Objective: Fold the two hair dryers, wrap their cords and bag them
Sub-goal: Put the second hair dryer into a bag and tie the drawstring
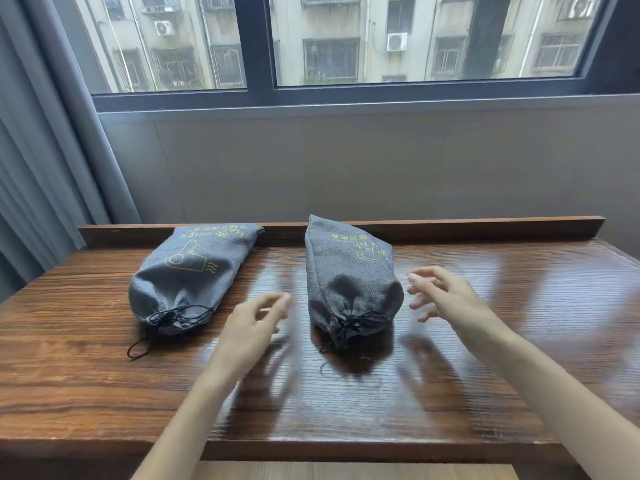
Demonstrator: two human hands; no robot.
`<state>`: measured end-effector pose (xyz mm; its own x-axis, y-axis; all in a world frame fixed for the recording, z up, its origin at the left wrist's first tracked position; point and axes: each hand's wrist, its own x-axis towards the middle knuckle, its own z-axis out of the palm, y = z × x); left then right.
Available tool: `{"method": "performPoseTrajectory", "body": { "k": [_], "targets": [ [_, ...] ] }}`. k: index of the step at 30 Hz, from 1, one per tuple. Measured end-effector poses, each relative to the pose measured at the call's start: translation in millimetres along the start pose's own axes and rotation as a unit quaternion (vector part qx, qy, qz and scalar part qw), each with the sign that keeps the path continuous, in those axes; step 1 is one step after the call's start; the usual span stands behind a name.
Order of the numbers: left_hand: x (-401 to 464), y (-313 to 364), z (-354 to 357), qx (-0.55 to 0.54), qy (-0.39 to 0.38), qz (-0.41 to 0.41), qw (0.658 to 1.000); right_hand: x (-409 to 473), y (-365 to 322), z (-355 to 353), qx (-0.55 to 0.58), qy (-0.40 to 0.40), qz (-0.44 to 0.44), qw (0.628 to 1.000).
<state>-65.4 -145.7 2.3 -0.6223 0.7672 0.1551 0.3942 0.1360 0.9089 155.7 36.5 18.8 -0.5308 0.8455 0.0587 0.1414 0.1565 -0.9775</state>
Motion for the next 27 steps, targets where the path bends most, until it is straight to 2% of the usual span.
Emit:
{"method": "performPoseTrajectory", "body": {
  "k": [3,6,11,16,18,23,27],
  "targets": [
    [30,16,15,-0.064,-0.023,-0.102,0.993,20,4,11,0.083,-0.010,0.133,0.988],
    [48,34,38,-0.056,-0.084,-0.146,0.984,31,-1,28,0.098,-0.041,0.151,0.983],
    [56,50,55,-0.090,-0.107,-0.162,0.977,40,-11,41,0.185,-0.091,0.181,0.962],
    [61,39,54,-0.110,-0.076,-0.161,0.978,36,-17,54,0.238,-0.160,0.160,0.945],
    [62,36,50,-0.124,-0.087,-0.168,0.974,36,-18,58,0.243,-0.158,0.160,0.944],
    [63,31,41,-0.146,-0.118,-0.180,0.966,42,-19,63,0.304,-0.127,0.223,0.917],
    [65,30,45,-0.162,-0.112,-0.191,0.962,48,-15,60,0.283,-0.115,0.253,0.918]
  ]
}}
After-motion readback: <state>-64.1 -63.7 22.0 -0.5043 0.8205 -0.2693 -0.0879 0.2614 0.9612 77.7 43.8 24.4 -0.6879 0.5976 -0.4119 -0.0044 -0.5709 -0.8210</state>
